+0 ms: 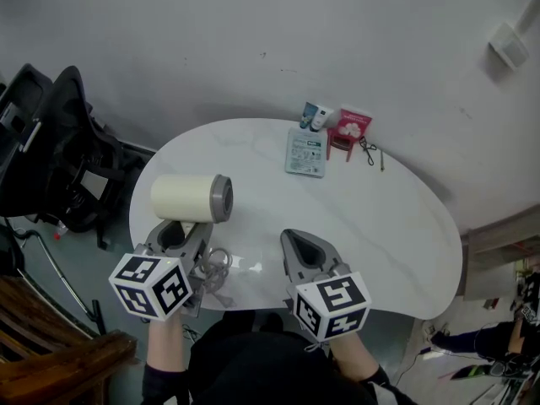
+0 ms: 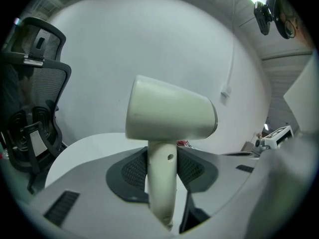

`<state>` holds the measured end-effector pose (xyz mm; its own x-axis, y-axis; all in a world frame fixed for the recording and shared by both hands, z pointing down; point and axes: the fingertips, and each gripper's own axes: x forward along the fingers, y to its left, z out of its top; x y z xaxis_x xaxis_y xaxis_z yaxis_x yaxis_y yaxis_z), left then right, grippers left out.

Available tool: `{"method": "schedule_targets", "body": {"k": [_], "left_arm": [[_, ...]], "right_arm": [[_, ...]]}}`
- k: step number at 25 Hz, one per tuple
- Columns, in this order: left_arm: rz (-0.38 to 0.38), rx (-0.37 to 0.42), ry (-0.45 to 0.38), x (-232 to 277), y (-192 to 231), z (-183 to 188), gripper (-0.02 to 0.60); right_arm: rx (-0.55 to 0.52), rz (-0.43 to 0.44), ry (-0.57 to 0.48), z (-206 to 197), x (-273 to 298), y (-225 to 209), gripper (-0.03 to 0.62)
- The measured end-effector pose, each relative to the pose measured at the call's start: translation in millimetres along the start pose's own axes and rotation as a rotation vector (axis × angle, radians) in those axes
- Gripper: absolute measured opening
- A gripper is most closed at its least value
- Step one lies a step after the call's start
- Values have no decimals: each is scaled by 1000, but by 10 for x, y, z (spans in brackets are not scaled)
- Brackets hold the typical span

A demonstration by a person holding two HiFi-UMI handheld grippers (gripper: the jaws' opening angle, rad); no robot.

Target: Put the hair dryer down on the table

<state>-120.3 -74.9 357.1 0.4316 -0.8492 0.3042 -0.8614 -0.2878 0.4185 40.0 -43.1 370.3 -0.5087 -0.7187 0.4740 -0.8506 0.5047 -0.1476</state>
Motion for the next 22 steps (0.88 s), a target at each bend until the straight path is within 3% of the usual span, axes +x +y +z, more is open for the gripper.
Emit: {"method": "schedule_targets", "body": {"k": [9, 15, 22], "left_arm": [[-34, -1, 51, 201, 138, -23, 164], [-31, 59, 94, 353, 240, -67, 164], [-35, 56, 128, 517, 306, -118, 164]], "right_arm": [[17, -49, 16, 25, 131, -5, 2], [30, -82, 23, 13, 196, 21, 2], [35, -114, 43, -15, 229, 9, 2]]}}
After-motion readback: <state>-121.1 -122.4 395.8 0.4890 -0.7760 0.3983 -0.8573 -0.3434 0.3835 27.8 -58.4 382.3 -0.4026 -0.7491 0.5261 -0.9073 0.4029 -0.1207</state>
